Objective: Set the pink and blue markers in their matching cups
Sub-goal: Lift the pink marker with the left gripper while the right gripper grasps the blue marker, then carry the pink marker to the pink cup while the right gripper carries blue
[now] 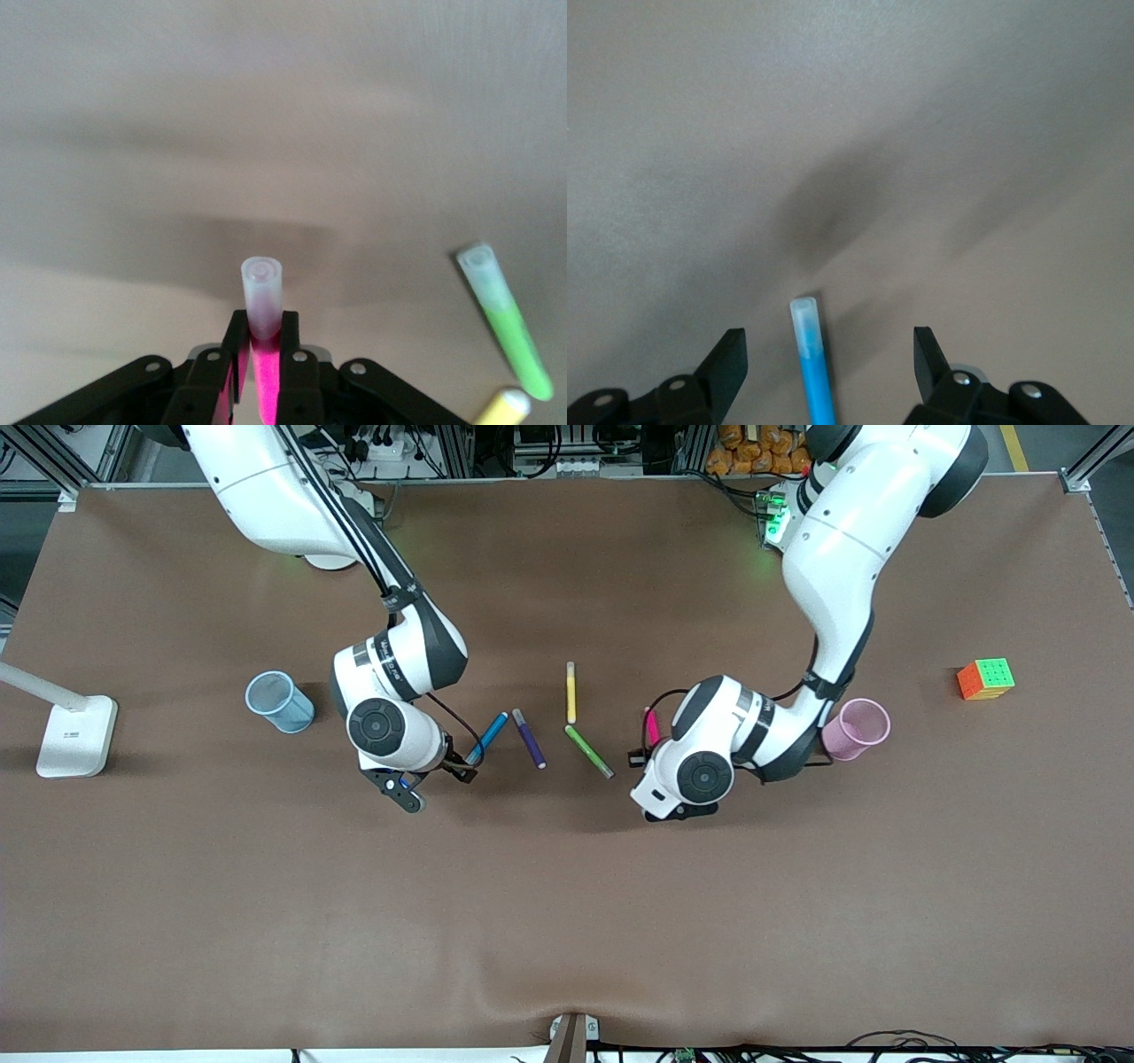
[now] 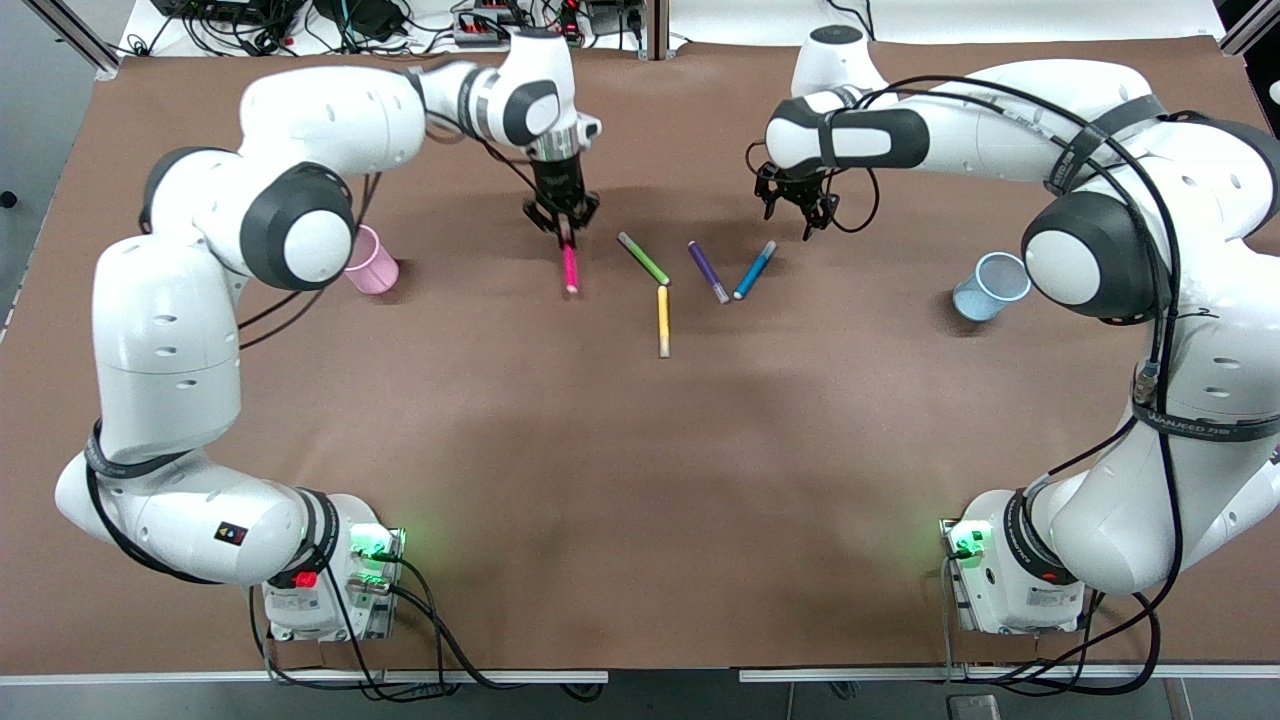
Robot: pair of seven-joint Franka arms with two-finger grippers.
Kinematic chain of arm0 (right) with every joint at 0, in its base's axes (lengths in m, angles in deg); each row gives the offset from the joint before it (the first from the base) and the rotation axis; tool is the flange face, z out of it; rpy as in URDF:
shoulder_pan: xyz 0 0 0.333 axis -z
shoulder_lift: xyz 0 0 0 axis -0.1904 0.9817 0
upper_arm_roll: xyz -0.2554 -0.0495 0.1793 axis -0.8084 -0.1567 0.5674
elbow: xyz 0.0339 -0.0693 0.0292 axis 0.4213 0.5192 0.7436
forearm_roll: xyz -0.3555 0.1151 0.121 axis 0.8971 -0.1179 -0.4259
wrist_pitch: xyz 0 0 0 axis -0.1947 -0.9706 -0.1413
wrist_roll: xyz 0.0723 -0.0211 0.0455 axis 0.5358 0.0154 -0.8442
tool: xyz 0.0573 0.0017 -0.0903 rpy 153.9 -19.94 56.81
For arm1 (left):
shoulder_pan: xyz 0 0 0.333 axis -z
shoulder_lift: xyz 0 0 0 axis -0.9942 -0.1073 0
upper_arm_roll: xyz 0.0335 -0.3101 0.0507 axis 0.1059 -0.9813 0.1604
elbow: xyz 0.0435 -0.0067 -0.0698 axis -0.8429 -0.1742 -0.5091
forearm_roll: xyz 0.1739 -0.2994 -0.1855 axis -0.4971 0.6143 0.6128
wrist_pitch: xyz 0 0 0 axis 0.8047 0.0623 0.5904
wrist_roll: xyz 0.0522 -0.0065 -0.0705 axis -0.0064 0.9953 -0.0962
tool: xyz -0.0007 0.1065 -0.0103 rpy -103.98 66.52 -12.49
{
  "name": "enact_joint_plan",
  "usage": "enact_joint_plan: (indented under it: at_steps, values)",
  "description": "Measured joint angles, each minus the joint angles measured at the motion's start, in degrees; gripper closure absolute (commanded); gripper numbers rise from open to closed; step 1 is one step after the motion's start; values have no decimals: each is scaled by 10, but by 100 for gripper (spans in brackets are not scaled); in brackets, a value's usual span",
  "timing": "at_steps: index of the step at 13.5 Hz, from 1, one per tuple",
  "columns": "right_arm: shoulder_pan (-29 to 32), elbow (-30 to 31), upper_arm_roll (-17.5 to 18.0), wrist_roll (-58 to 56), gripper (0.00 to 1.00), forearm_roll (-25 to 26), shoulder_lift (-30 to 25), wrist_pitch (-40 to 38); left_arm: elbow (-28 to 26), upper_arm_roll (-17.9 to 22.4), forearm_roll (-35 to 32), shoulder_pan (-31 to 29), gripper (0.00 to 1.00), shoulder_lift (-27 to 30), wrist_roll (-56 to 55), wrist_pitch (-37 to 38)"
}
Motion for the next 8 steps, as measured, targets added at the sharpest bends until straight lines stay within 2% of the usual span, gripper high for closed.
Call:
enact_joint_plan:
  at_steps: [5,8]
  values:
    - [-26,16,0,38,45,0,20,54,3,5,-27,-42,100,112,25,68]
    - [-32,17,0,46,59,0,28,64,1,6,-28,-76,100,179,57,88]
